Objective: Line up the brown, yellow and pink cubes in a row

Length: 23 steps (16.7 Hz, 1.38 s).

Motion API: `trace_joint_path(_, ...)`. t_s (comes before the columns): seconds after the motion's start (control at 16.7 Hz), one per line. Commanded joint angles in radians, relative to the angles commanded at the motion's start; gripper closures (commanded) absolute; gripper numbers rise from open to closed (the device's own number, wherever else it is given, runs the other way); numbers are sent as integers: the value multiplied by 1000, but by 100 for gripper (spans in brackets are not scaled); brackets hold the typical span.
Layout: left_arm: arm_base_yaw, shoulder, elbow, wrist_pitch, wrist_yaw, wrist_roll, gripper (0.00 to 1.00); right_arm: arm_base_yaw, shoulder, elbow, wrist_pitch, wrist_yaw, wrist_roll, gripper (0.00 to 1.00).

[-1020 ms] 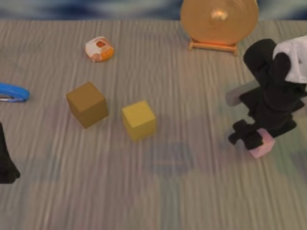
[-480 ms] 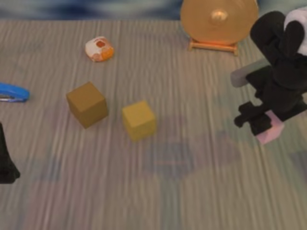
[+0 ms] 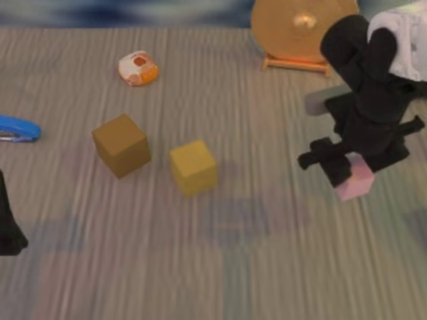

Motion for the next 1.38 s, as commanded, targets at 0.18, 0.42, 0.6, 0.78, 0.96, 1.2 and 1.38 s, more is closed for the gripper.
trace_joint_path(0.18,0,0,0,0,0,0,0,68,15,33,-29,4,204,100)
trace_joint_path(0.42,0,0,0,0,0,0,0,154,23,74,-57,10,448,100)
trace_joint_path(0.6,0,0,0,0,0,0,0,189,16,90,-62,14,530,100)
trace_joint_path(0.78,0,0,0,0,0,0,0,192,15,91,-62,14,537,100)
trace_joint_path(0.96,0,0,0,0,0,0,0,187,18,85,-57,12,538,100)
trace_joint_path(1.2,0,0,0,0,0,0,0,186,51,13,52,14,546,100)
trace_joint_path(1.38,0,0,0,0,0,0,0,195,88,-58,163,14,544,100)
